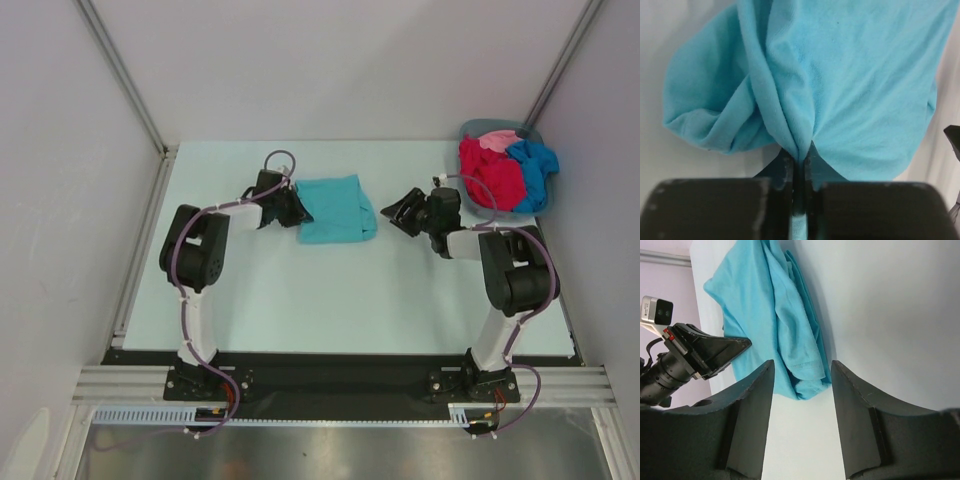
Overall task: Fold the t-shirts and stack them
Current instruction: Neatly place the folded tshirt to the corner
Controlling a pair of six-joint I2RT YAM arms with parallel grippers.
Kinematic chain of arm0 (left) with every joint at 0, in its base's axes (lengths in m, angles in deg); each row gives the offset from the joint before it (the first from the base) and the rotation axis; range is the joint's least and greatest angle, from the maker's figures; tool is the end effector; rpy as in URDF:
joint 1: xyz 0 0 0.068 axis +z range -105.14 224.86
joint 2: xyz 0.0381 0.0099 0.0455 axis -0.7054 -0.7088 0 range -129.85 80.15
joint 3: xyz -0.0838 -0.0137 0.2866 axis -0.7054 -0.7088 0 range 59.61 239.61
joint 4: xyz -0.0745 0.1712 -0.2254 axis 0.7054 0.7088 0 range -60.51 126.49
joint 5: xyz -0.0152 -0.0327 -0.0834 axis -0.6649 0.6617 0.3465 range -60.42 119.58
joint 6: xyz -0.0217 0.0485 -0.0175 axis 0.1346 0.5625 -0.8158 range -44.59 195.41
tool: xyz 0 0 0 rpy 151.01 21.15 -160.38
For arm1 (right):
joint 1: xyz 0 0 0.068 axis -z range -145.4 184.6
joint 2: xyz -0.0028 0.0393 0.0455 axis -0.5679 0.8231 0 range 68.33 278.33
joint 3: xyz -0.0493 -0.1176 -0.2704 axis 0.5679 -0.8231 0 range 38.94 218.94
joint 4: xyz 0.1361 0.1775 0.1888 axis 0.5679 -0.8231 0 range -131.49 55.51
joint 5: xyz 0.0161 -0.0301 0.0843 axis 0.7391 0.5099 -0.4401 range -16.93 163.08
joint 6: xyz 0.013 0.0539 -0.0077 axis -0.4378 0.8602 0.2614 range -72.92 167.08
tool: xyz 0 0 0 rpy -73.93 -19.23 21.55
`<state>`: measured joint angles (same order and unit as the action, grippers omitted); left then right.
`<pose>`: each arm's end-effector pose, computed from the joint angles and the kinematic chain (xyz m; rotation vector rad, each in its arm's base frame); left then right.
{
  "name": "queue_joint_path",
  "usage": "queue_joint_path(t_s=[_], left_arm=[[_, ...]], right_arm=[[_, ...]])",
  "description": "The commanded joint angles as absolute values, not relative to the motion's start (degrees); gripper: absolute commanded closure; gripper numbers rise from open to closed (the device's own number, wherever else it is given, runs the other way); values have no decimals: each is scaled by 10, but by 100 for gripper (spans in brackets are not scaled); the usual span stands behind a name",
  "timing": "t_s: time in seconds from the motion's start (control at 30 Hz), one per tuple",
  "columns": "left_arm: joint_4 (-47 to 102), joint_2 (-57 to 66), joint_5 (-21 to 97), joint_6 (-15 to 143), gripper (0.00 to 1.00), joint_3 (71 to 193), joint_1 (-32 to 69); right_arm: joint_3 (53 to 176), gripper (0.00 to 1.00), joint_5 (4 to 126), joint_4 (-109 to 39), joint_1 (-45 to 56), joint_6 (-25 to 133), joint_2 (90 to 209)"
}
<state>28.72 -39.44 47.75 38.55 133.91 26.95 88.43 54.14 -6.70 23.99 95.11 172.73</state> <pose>0.4538 -0.1594 0.1333 -0.2415 2.4456 -0.8208 0.3906 0.0860 0.1520 0.4817 2.1057 0.9560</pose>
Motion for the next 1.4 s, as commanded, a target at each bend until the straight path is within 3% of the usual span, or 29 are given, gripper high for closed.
queue_joint_path(t_s=[0.0, 0.43, 0.7, 0.97, 1.37], left_arm=[[346, -398, 448, 404, 100, 1370, 262], [469, -399, 379, 455, 100, 1476, 311], [472, -372, 375, 461, 100, 1440, 340], [489, -383, 376, 478, 100, 1454, 406], [464, -380, 440, 495, 100, 1460, 397]], right_arm=[[882, 46, 532, -49, 244, 956, 1697], [945, 47, 522, -68, 228, 955, 1745], [1162, 47, 524, -176, 142, 944, 1879], [1297, 47, 543, -238, 86, 947, 1964], [1233, 47, 550, -240, 104, 928, 1918]])
